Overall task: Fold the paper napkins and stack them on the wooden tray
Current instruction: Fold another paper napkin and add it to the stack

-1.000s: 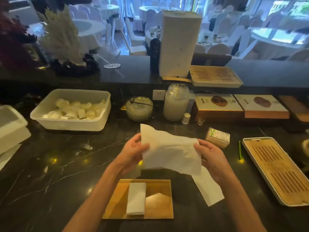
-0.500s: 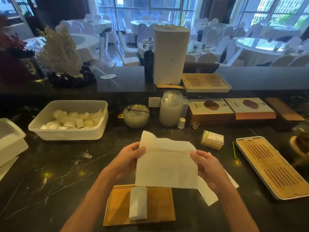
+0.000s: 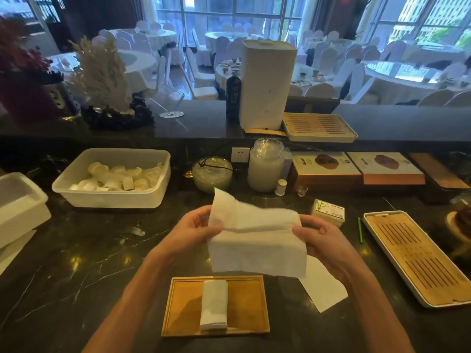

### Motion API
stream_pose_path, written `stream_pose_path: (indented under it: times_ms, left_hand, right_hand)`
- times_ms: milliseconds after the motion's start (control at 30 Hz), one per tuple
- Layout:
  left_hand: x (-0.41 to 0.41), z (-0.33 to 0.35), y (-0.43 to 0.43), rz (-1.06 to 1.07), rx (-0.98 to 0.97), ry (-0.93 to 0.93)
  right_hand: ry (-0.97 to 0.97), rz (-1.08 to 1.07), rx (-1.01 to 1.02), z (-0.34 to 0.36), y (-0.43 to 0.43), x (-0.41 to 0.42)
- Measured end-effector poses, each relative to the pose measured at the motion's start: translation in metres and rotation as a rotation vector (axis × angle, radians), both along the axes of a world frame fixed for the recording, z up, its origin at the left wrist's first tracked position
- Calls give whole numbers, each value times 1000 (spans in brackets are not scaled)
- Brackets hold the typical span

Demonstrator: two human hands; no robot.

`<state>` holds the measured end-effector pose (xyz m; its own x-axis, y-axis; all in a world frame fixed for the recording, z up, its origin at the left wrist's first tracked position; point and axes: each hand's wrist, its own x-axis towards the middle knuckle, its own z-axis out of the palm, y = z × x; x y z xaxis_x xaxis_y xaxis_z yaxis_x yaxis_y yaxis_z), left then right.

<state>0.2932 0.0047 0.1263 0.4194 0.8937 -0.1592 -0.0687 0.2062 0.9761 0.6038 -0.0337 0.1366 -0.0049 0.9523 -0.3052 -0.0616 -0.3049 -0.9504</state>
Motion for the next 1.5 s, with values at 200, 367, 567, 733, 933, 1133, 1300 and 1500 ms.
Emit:
stream_pose_path:
  times_ms: [200, 367, 567, 733, 933, 1133, 1300, 1500]
  left_hand:
    - [-2, 11, 3, 65, 120, 23]
    - [-2, 15, 3, 18, 182, 98]
    - [1, 23, 1, 149, 352, 119]
    - [0, 22, 6, 193, 289, 139]
    - [-4, 18, 9, 185, 333, 180]
    - [-13, 13, 14, 176, 358, 219]
    - [-23, 5, 19, 138, 344, 253]
    - [3, -3, 25, 15, 486, 630]
  right_hand:
    - [-26, -10, 159, 0, 4, -6]
    - [-175, -38, 191, -12, 11, -6]
    - [-198, -61, 289, -9, 16, -2]
    - [-305, -26, 393, -3, 18, 2]
    - [-321, 40, 449, 5, 21, 1]
    - [-345, 121, 470, 10, 26, -1]
    - [-262, 205, 448, 16, 32, -4]
    - [-695, 407, 557, 35, 52, -36]
